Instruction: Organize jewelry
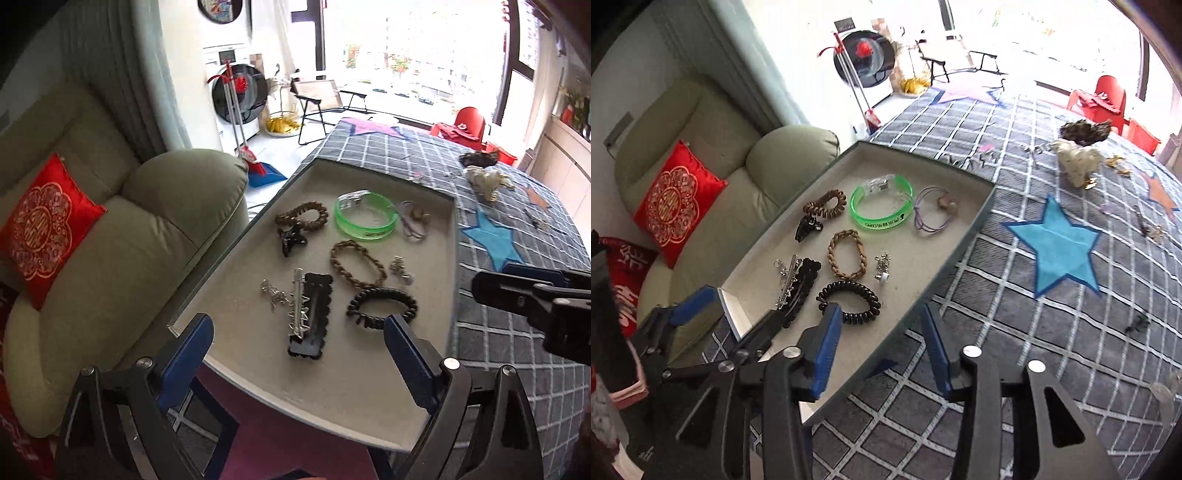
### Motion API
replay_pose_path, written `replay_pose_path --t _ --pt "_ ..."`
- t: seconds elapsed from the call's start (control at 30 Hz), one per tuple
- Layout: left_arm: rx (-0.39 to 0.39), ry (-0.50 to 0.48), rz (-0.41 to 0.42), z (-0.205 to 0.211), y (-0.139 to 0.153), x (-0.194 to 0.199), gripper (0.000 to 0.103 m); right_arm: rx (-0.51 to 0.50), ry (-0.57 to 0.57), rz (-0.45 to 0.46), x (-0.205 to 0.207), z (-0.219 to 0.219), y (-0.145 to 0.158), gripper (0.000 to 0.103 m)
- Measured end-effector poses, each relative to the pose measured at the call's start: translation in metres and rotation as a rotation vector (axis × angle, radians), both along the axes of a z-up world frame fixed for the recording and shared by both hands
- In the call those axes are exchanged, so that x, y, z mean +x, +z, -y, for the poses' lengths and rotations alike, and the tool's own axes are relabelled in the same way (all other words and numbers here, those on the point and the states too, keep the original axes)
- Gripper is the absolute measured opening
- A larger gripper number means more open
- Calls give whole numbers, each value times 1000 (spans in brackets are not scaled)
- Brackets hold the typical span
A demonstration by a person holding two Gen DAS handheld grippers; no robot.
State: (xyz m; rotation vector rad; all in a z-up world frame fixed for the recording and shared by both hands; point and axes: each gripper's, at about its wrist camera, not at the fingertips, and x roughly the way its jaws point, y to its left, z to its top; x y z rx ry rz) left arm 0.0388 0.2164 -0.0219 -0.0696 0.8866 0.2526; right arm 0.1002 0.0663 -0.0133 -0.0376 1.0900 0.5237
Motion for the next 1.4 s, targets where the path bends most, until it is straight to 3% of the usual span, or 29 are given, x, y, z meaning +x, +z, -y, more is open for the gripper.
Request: replay_pose_path --t 0.07,0.17,0.33,1.4 --pt "-5 6 6 2 6 -5 95 -6 -5 15 -6 1 4 63" --pt "-6 19 14 3 12 -13 95 -15 -20 44 -14 2 11 83" --pt "-11 49 24 3 19 -24 95 -36 -39 78 -20 3 17 89" --pt "-2 85 28 -3 22 -35 95 -89 -45 128 -25 -2 21 90"
